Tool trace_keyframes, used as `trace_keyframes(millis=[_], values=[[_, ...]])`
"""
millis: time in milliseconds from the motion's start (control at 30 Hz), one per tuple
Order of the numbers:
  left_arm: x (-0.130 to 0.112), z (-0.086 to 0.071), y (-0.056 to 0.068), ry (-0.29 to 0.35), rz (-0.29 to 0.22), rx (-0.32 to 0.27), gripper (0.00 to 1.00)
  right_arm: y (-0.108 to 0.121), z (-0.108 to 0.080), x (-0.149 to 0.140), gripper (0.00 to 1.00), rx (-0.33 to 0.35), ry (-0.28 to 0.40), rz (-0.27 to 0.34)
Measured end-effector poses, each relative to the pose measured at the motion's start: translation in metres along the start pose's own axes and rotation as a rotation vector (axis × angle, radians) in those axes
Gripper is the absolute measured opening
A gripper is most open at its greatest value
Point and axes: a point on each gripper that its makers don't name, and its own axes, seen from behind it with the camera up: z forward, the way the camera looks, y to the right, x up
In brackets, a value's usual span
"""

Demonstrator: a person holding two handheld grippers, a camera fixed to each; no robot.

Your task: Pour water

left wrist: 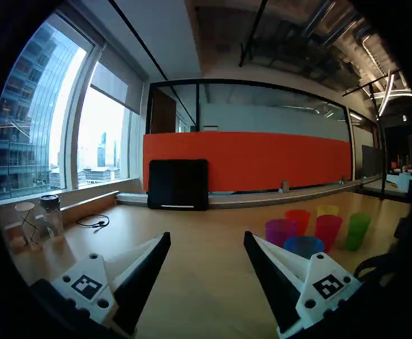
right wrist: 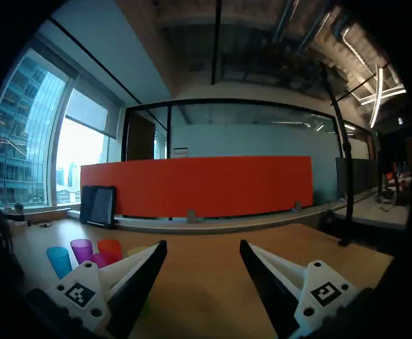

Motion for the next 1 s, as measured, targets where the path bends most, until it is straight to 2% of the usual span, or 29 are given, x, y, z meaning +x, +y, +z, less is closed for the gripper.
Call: trace_keyframes(millis=[300, 1000], values=[[0.0, 0.0, 0.0, 0.0, 0.0, 0.0, 0.96, 0.011, -0.001, -0.013, 1.0, -0.01, -0.026, 0.006], [0.0, 0.0, 0.001, 0.0, 0.0, 0.0, 0.96, 0.016, -0.002, -0.038, 1.0, -0.02, -0.071, -0.01]])
